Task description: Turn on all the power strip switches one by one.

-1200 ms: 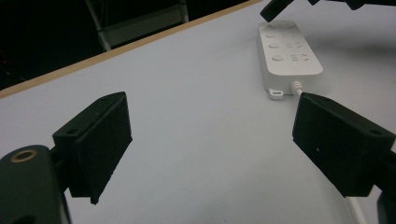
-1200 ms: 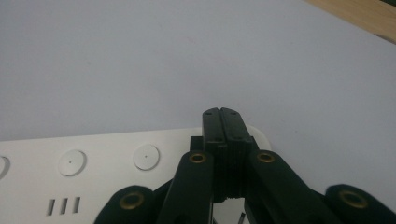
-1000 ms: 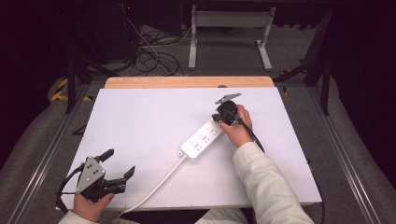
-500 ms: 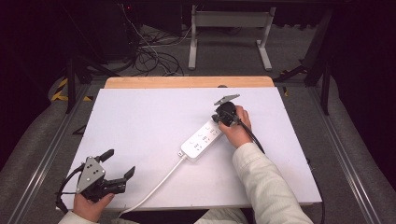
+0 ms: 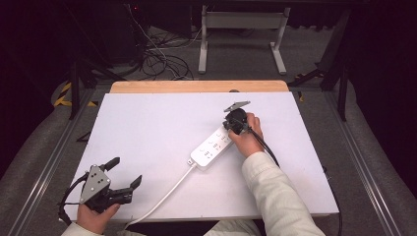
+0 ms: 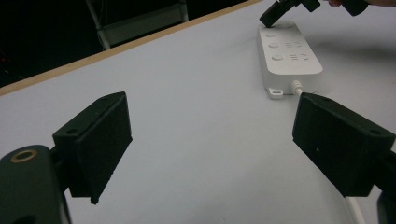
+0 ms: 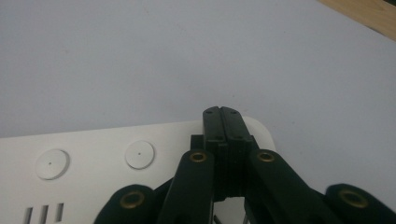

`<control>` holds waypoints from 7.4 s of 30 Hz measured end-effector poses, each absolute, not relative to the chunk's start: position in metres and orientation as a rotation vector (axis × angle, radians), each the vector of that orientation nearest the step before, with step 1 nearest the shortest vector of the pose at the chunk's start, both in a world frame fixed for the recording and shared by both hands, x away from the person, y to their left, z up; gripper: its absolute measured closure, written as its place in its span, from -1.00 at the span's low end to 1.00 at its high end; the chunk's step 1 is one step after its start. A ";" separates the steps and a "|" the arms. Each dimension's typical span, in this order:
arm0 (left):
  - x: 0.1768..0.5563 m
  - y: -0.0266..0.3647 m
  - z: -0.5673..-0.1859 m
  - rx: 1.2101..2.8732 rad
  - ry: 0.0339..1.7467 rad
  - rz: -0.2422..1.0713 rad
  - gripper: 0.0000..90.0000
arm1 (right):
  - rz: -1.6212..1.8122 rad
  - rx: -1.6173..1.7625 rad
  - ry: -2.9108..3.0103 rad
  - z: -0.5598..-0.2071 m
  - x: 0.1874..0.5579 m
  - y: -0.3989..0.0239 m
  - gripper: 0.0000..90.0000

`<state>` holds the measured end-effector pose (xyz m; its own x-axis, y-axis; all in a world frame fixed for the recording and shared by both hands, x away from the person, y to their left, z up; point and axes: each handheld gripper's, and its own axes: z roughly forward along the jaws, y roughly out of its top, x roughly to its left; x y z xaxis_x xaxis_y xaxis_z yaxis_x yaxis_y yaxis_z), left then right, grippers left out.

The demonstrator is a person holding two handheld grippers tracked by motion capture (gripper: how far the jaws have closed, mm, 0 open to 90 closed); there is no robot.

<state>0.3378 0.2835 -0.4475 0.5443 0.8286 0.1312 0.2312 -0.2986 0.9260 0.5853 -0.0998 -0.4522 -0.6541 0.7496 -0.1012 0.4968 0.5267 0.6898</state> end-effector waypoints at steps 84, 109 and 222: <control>0.336 0.284 -0.447 1.815 0.872 0.775 -0.73 | 0.978 0.972 2.471 -0.451 0.563 -0.084 1.00; 0.336 0.284 -0.447 1.818 0.866 0.779 -0.73 | 0.989 1.007 2.447 -0.455 0.561 -0.083 1.00; 0.335 0.284 -0.447 1.806 0.877 0.775 -0.73 | 1.181 0.739 2.482 -0.417 0.517 -0.055 1.00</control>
<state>0.3355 0.2842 -0.4467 0.5417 0.8308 0.1278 0.2285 -0.2918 0.9288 0.5171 -0.0549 -0.4165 -0.8248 0.5638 -0.0428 0.3225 0.5314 0.7833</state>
